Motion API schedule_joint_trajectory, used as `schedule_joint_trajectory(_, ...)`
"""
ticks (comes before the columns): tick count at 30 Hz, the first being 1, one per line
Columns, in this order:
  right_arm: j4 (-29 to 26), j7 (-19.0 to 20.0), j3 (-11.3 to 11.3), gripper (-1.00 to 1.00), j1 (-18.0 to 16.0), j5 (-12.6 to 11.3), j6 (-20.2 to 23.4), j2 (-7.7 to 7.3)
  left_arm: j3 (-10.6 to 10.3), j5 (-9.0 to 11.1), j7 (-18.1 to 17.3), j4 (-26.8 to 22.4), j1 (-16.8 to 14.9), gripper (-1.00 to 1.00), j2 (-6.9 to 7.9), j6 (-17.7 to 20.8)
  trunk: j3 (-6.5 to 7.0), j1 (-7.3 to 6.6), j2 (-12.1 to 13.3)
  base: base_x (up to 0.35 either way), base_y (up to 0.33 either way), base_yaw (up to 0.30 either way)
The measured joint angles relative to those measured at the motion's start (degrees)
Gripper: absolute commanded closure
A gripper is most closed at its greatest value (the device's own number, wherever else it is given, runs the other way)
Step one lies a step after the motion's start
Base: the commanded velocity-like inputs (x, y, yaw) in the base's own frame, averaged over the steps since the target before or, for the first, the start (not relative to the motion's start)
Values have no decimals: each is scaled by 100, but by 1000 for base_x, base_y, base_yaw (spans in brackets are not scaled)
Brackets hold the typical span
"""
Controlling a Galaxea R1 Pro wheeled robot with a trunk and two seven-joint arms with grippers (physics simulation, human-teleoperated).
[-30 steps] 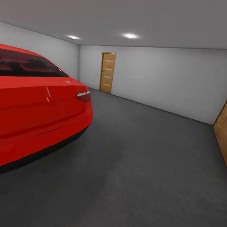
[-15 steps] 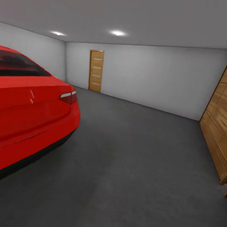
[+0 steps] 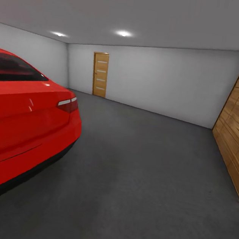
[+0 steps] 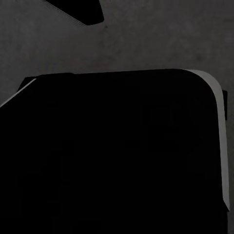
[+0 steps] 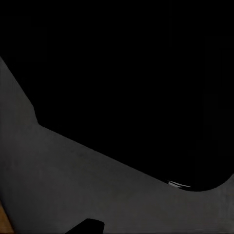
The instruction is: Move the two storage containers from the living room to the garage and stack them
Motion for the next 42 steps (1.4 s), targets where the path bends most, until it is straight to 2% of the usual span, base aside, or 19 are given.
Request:
schedule_joint_trajectory(23,0,-6,33,-100,0,27,-12,0,7,14,13,0,0,-100,0,8,0,0,0,322,0,0)
schedule_joint_trajectory(33,-3,-8,36,-100,0,54,-156,-7,7,16,10,0,0,-100,0,6,0,0,0,322,0,-3)
schedule_joint_trajectory(42,-3,-8,30,-100,0,42,-167,-6,7,16,14,-1,0,-100,0,3,0,0,0,322,0,-195)
